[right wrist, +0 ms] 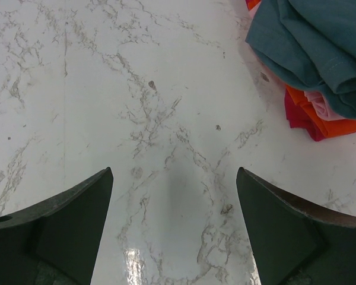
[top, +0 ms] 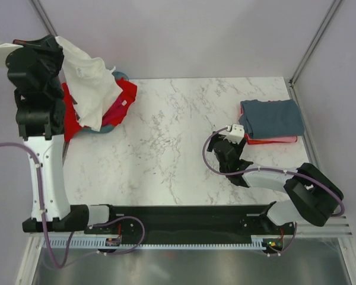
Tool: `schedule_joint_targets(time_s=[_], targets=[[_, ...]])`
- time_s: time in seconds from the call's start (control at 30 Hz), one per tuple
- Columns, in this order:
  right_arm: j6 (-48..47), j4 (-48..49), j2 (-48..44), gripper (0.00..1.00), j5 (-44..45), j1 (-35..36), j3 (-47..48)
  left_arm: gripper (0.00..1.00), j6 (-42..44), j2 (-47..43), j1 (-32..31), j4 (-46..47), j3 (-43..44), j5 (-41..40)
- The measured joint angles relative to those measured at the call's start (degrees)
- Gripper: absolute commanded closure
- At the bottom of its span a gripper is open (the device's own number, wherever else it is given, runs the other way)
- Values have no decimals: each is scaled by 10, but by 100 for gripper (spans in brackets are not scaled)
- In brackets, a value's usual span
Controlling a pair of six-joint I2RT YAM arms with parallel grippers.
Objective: Fold and stack the t-shirts
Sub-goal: Grab the tshirt from the pile, then move the tshirt to the center of the board
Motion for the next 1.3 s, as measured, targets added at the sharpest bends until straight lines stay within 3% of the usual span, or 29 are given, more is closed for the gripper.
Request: schedule_joint_targets(time_s=[0.17,0.37,0.47,0.67,0.8,0.87,0.97,1.13,1.3], targets=[[3,0,0,7,-4,0,0,98,-37,-32,-15,3,59,79],[3,0,0,7,-5,0,0,98,-137,-5,-44,35,106,245],[3,0,0,7,-5,-1,0,98,-180,25,-102,59,110,314],[12,1,-1,7,-7,-17,-1,98,-194,119,-284,71,131,363],[20,2,-8,7,-16,-32,-8,98,-196,189,-308,68,234,382],[23,3,-12,7,-20,-39,-11,98,-194,184,-307,70,246,365],[25,5,-15,7,-28,-48,-13,98,-165,117,-306,82,183,308],[30,6,-28,9,-33,-53,-22,98,-104,-117,-305,84,-92,163],[37,9,-34,9,-33,-53,-27,98,-95,-307,-304,98,-383,79]])
